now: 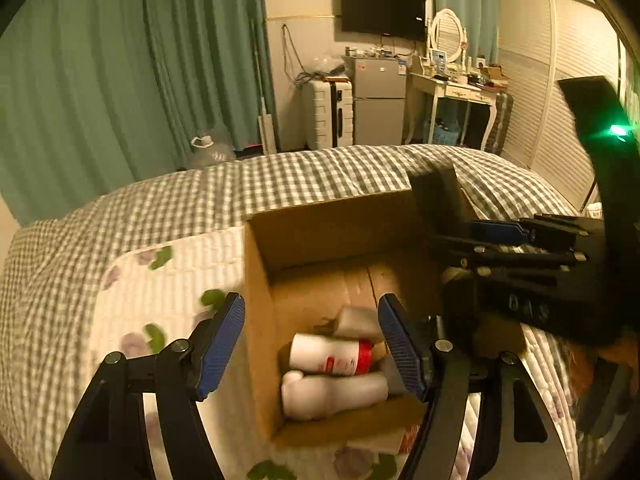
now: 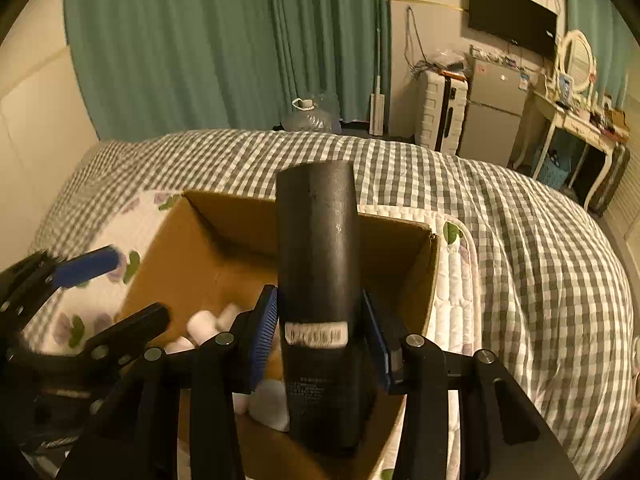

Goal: Organize rigid objects
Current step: 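Lower the white charger and black speaker into the box and release both, then grasp the second white charger with the right tool while the left grasps the pink card case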

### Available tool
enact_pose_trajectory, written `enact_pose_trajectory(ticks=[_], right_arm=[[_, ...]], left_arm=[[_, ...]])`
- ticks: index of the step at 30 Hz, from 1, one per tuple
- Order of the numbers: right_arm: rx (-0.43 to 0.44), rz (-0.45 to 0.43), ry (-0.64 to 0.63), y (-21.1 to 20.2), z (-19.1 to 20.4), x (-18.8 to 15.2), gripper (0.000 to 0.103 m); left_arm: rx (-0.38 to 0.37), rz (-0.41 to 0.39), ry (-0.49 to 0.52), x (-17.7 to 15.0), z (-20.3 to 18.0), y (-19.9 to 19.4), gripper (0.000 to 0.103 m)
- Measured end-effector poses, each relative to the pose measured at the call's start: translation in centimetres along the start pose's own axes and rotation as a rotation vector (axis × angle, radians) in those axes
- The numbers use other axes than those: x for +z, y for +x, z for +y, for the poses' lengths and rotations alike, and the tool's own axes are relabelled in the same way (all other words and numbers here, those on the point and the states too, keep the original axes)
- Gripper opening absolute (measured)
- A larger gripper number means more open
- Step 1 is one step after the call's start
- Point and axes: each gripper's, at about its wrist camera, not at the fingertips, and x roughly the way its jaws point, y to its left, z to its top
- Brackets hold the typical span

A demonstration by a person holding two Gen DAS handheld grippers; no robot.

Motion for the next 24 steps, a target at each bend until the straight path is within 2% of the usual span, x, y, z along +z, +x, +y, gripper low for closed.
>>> enact_pose_trajectory(ticks=[1, 2, 3, 6, 7, 10, 11, 15, 18, 20, 24], right_arm=[[-0.007, 0.010, 0.000, -0.2, 0.2, 0.1, 0.050], [-0.051, 0.004, -0.005, -1.3, 0.4, 0.4, 0.057], [-0.071, -0.005, -0.013, -2.3, 0.4, 0.5, 0.063], [-0.106, -0.036, -0.046, -6.7, 1.0, 0.8, 0.063], [-0.117, -0.040, -0.054, -8.0, 1.2, 0.6, 0.066], [-0.133, -0.046, -0.083, -12.6, 2.1, -0.4, 0.073], [-0.151, -0.055, -0.099, -14.5, 2.7, -1.3, 0.074], [-0.165, -0.047, -0.113, -18.2, 4.1, -4.6, 0.086], [-0.164, -0.010, -0.058, -19.1, 4.4, -7.5, 0.086], [-0.133, -0.012, -0.023, -19.1, 4.4, -9.0, 0.092], [-0.120, -0.012, 0.007, -16.4, 5.0, -12.9, 0.093]], left_arm=[[0.010, -0.009, -0.001, -0.2, 0.2, -1.1, 0.081], [0.018, -0.016, 0.001, -0.2, 0.3, -1.9, 0.085], [0.030, -0.032, 0.006, -0.5, 0.5, -3.3, 0.085], [0.046, -0.041, 0.015, -1.0, 0.6, -6.5, 0.091], [0.048, -0.043, 0.010, -1.4, 0.8, -7.7, 0.095], [0.044, -0.055, -0.005, -2.3, 0.9, -10.7, 0.099], [0.044, -0.061, -0.003, -2.8, 0.9, -11.8, 0.103], [0.028, -0.071, 0.001, -5.1, 1.4, -14.4, 0.103], [0.018, -0.044, -0.024, -6.9, 2.2, -14.7, 0.103], [0.005, -0.035, -0.044, -8.3, 2.7, -14.4, 0.103], [0.030, -0.013, -0.084, -10.8, 3.5, -12.2, 0.103]])
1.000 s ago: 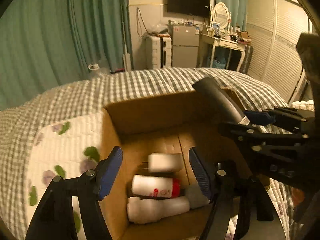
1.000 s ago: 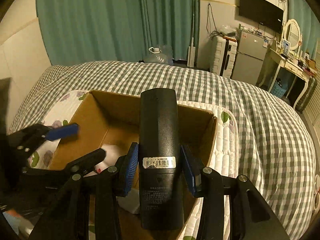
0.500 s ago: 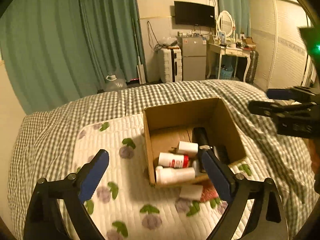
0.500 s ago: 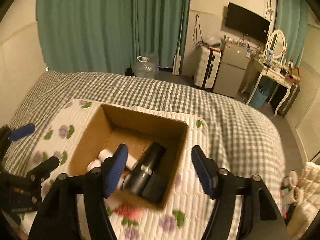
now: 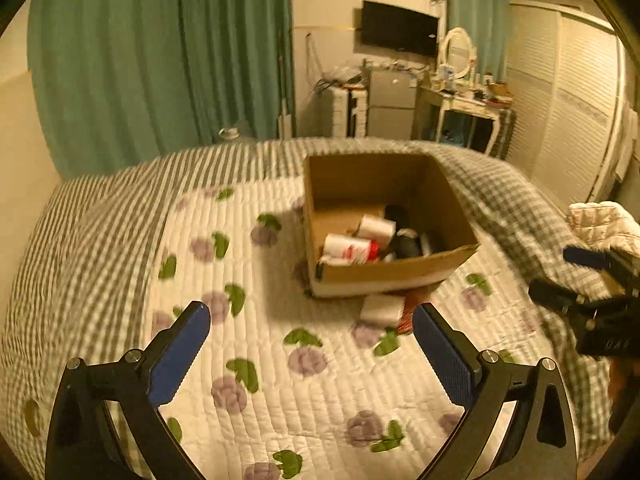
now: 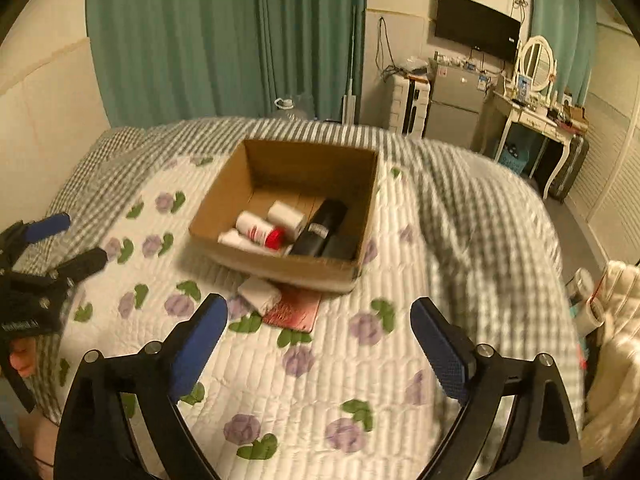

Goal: Organize rigid objects
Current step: 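Grasp the second white charger with the right tool while the left grasps the pink card case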

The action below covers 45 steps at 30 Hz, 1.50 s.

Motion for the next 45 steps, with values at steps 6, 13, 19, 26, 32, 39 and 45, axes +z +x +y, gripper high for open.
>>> enact_pose_trajectory(ticks=[6, 13, 19, 26, 32, 39, 45], right_arm=[[0.003, 0.062, -0.028, 7.2, 1.6, -3.1, 0.093], [0.113, 0.093, -0.047, 14.7, 4.3, -3.5, 0.093], [0.069, 0.114, -0.116, 19.8, 6.9, -3.1, 0.093], [0.021, 0.128, -0.200, 23.2, 9.4, -3.4, 0.085], [0.073, 0.106, -0.230, 20.2, 8.3, -3.3, 0.062], [0.031, 0.109, -0.296, 14.0, 1.5, -2.0, 0.062], [-0.115, 0.122, -0.202, 12.8, -6.2, -2.6, 0.062]], left_arm=[[0.032, 0.080, -0.045, -3.0, 0.8, 6.3, 0.103], [0.053, 0.082, -0.047, -3.9, 1.7, 10.2, 0.103], [0.114, 0.086, -0.026, -4.0, 3.0, 11.9, 0.103], [0.112, 0.125, -0.044, -4.7, 3.6, 12.6, 0.103], [0.105, 0.180, -0.048, -4.9, 1.8, 11.9, 0.103], [0.096, 0.255, -0.114, -3.2, -4.6, 12.0, 0.103], [0.033, 0.260, -0.125, -2.5, -11.1, 14.3, 0.103]])
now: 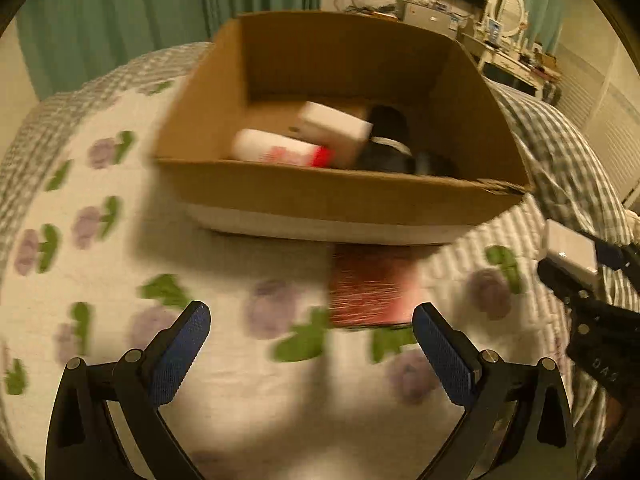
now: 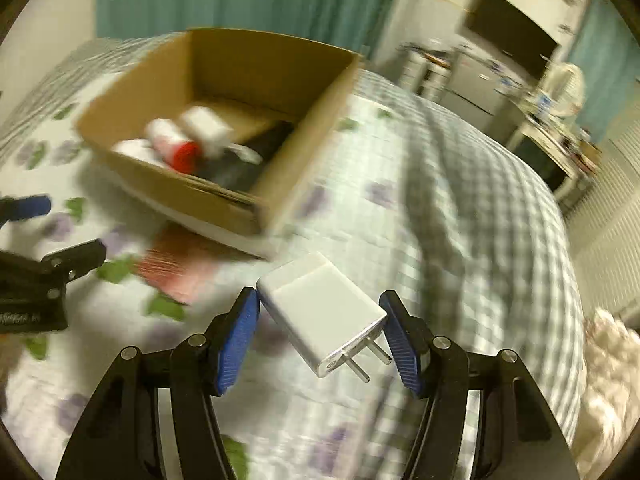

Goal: Organize rigid objects
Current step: 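Grasp the second white charger with the right tool while the left grasps the pink card case, then lower the pink card case and white charger into the box and release both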

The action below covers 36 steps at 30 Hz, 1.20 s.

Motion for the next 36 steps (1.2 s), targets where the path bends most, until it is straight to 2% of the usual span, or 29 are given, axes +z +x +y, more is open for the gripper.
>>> enact_pose_trajectory(ticks=[3, 6, 9, 13, 14, 16, 18, 22, 30, 32, 36], right_arm=[[0.042, 0.009, 0.059, 1.0, -2.4, -1.0, 0.062], [0.081, 0.016, 0.062, 2.2, -3.0, -1.4, 0.062], [0.106, 0.011, 0.036, 3.0, -2.6, -1.4, 0.062], [0.119, -0.005, 0.020, 3.7, -2.1, -1.2, 0.062], [0.121, -0.007, 0.017, 3.9, -2.0, -1.1, 0.062], [0.124, -0.005, 0.006, 3.9, -1.9, -1.2, 0.062], [0.117, -0.004, 0.000, 4.0, -1.8, -1.5, 0.062], [0.097, -0.009, 0.012, 3.1, -2.0, -1.7, 0.062], [0.047, -0.047, -0.020, -1.5, -1.1, -0.3, 0.062], [0.045, -0.072, -0.014, -3.6, -0.9, 0.4, 0.062], [0.027, -0.111, -0.010, -7.6, -0.3, 1.6, 0.062]], left_arm=[[-0.008, -0.003, 0.013, 0.0, -1.9, 1.5, 0.103], [0.004, 0.005, 0.025, 0.3, -2.7, 3.5, 0.103], [-0.014, 0.035, 0.000, 0.3, -2.8, 5.5, 0.103], [0.029, 0.046, 0.030, 0.4, -3.3, 7.4, 0.100], [0.024, 0.036, 0.036, 0.5, -3.4, 7.3, 0.089], [0.002, 0.029, 0.054, 0.5, -3.7, 7.0, 0.072], [0.002, 0.035, 0.070, 0.4, -3.8, 6.6, 0.072], [-0.019, 0.049, 0.071, 0.0, -3.3, 5.1, 0.072], [-0.031, 0.014, 0.117, -0.5, -1.6, -1.6, 0.071], [-0.081, -0.012, 0.109, -0.4, -1.1, -3.9, 0.071], [-0.101, -0.086, 0.117, 0.5, 0.5, -8.0, 0.071]])
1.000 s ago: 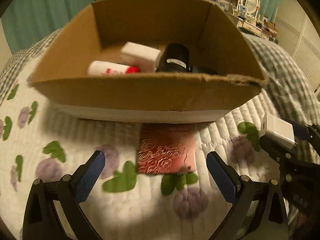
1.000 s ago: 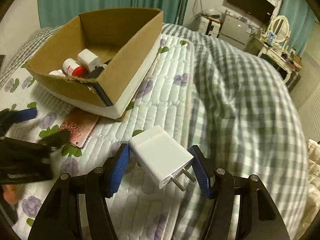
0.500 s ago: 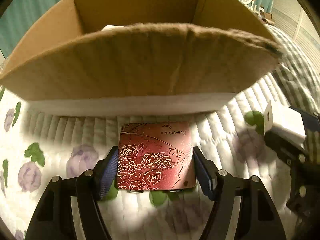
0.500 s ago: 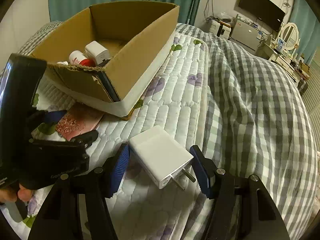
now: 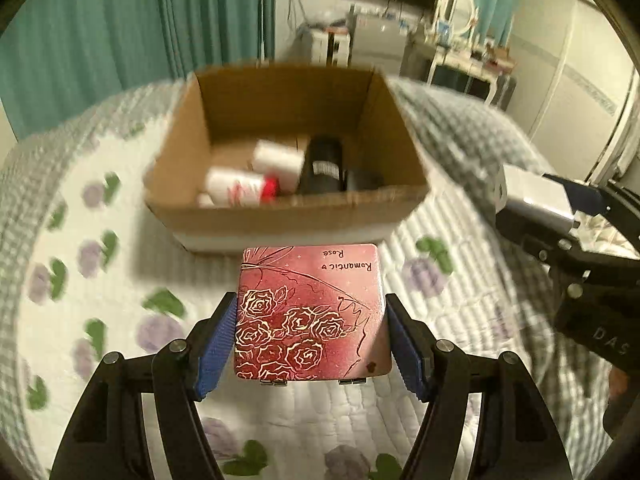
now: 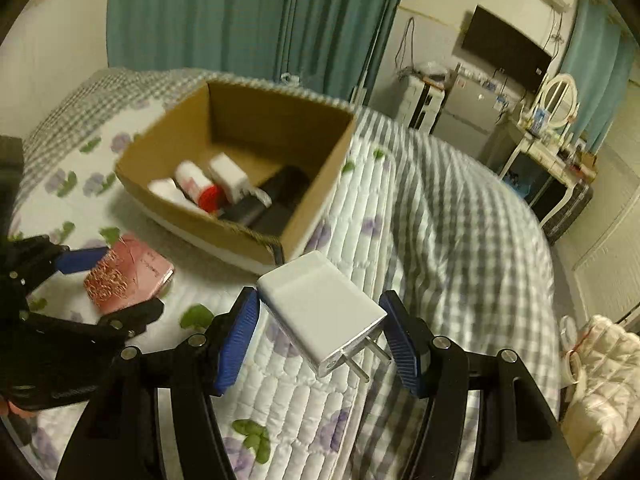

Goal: Organize rigid objects
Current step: 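Lower the pink card case and white charger into the box and release both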

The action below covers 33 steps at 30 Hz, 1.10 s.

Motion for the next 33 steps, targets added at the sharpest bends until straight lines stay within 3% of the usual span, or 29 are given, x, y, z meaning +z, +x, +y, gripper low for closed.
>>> enact_pose_trajectory(ticks=[9, 14, 19, 25, 33], right_arm=[[-0.017, -0.159, -0.017, -7.6, 1.9, 5.9, 0.062], [-0.006, -0.230, -0.007, -8.4, 2.8, 9.8, 0.062], [0.022, -0.267, 0.021, -6.0, 3.2, 13.1, 0.062], [0.032, -0.245, 0.073, 0.4, 2.5, 15.9, 0.062], [0.064, -0.168, 0.138, 8.7, 0.3, 16.5, 0.062]], left_arm=[[0.014, -0.178, 0.015, 5.6, 3.3, -6.1, 0.071], [0.032, -0.251, 0.020, 8.8, 5.3, -6.4, 0.071], [0.042, -0.274, 0.035, 11.9, 6.2, -4.0, 0.072], [0.021, -0.254, 0.017, 14.8, 6.1, 2.1, 0.072], [0.032, -0.158, 0.062, 14.7, 5.4, 9.6, 0.072]])
